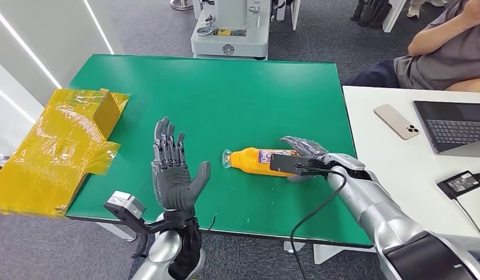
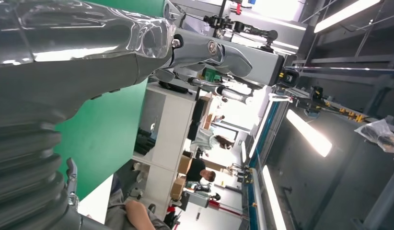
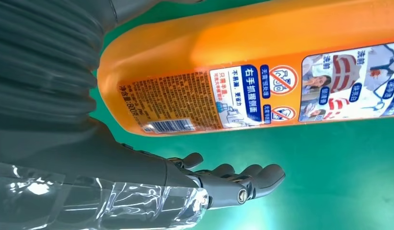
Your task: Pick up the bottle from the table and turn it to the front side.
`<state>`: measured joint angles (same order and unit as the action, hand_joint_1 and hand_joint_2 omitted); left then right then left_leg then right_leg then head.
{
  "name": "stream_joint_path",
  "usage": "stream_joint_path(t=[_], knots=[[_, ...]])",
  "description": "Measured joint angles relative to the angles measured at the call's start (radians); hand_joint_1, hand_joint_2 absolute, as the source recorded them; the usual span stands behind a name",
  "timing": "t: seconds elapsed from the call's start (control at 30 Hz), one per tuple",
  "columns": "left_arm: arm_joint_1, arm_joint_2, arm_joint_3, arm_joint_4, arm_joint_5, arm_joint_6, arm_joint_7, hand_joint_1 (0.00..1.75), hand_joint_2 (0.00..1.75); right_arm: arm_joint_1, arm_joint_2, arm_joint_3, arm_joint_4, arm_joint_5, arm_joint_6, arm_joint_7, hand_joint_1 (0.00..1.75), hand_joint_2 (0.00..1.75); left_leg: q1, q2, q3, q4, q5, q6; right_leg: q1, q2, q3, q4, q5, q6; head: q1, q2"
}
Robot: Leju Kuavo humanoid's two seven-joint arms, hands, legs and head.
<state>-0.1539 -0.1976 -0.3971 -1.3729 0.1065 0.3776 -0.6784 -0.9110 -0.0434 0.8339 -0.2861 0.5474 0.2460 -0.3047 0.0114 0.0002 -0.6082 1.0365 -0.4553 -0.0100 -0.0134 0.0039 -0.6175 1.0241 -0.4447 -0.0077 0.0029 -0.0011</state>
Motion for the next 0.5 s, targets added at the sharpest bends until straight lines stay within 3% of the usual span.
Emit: stream_joint_path(t=[0.07, 0.13, 0.43, 0.47, 0.5], knots=[[0.0, 0.0, 0.0, 0.001, 0.003, 0.003, -0.003, 0.0, 1.75, 0.0, 0.0, 0.0, 0.0, 0.002, 0.006, 0.0, 1.4, 1.75, 0.0, 0.0, 0.0, 0.0, 0.0, 0.0, 0.0, 0.0, 0.0, 0.0, 0.0, 0.0, 0.0, 0.0], [-0.002, 0.0, 0.0, 0.002, 0.007, 0.005, -0.003, 0.0, 1.75, 0.0, 0.001, -0.001, 0.001, 0.004, 0.009, 0.0, 1.55, 1.75, 0.0, 0.0, 0.0, 0.0, 0.0, 0.0, 0.0, 0.0, 0.0, 0.0, 0.0, 0.0, 0.0, 0.0], [-0.003, 0.001, 0.0, 0.003, 0.015, 0.015, -0.01, 0.0, 1.75, -0.003, 0.003, -0.006, 0.002, 0.007, 0.011, -0.002, 1.72, 1.75, 0.0, 0.0, 0.0, 0.0, 0.0, 0.0, 0.0, 0.0, 0.0, 0.0, 0.0, 0.0, 0.0, 0.0], [-0.003, 0.001, 0.0, 0.003, 0.016, 0.018, -0.013, 0.0, 1.75, -0.003, 0.004, -0.006, 0.002, 0.008, 0.011, -0.002, 1.71, 1.75, 0.0, 0.0, 0.0, 0.0, 0.0, 0.0, 0.0, 0.0, 0.0, 0.0, 0.0, 0.0, 0.0, 0.0], [-0.003, 0.002, 0.0, 0.003, 0.018, 0.022, -0.014, 0.0, 1.75, -0.004, 0.005, -0.006, 0.002, 0.008, 0.012, -0.002, 1.59, 1.75, 0.0, 0.0, 0.0, 0.0, 0.0, 0.0, 0.0, 0.0, 0.0, 0.0, 0.0, 0.0, 0.0, 0.0]])
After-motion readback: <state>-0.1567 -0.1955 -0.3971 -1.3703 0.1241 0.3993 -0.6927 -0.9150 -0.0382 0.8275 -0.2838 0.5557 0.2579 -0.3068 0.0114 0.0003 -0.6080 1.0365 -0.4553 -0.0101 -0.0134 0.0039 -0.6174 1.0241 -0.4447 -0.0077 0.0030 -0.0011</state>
